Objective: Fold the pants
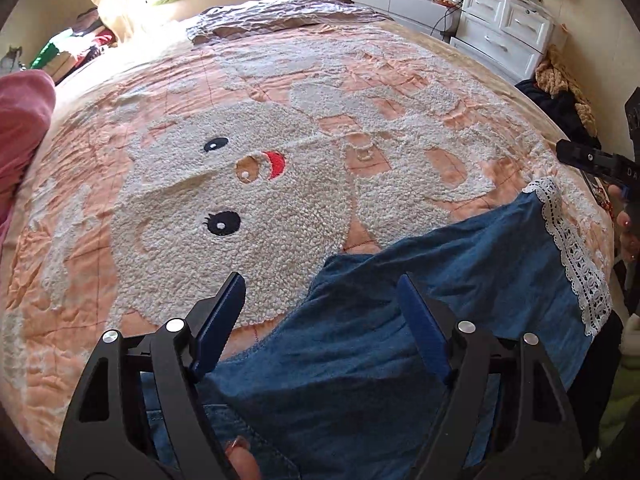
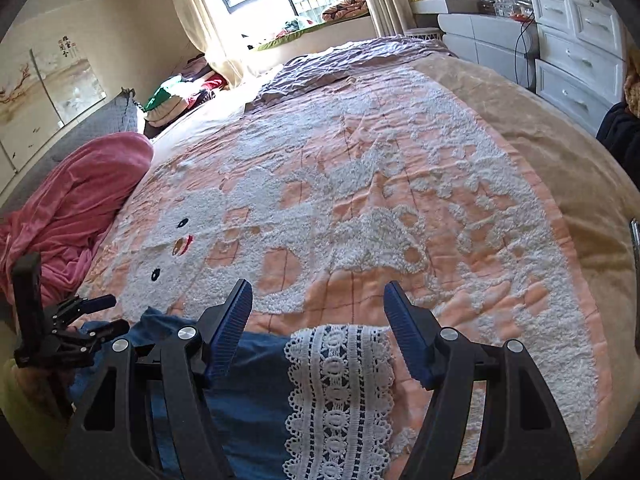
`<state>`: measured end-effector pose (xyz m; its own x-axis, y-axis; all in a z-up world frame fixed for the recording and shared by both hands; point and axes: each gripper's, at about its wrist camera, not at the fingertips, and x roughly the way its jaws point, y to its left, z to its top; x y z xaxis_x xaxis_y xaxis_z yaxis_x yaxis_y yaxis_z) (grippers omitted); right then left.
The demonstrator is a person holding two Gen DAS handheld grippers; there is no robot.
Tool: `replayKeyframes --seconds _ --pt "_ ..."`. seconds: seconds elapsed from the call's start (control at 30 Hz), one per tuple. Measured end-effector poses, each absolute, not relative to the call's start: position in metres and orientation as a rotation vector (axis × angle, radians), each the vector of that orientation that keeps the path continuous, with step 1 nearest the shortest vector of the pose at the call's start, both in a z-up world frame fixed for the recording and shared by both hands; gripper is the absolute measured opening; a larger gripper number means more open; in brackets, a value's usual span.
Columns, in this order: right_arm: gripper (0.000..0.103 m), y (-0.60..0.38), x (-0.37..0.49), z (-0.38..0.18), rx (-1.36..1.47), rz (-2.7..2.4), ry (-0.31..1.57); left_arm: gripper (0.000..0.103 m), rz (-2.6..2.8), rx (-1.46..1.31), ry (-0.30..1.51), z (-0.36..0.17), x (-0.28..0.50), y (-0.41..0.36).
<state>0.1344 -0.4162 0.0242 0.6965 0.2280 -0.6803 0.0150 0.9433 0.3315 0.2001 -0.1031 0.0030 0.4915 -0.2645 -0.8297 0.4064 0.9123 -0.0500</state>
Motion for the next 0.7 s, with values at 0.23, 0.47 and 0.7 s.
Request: replayKeyframes --seconds 0.23,0.47,0.7 --pt "0.067 -0.420 0.123 -0.002 0.310 0.171 0.839 0.058 -0.460 0.151 1.038 -0.024 0.217 -0.106" --pt "0.066 -0.423 0.135 -0.023 0.322 0.165 0.897 0.055 -0.453 0.141 1.065 -0.043 0.226 -0.112" --pt "0.062 -0.383 0.123 -0.024 0.072 0.168 0.892 0.017 -0.505 0.219 1.057 -0.039 0.213 -0.131"
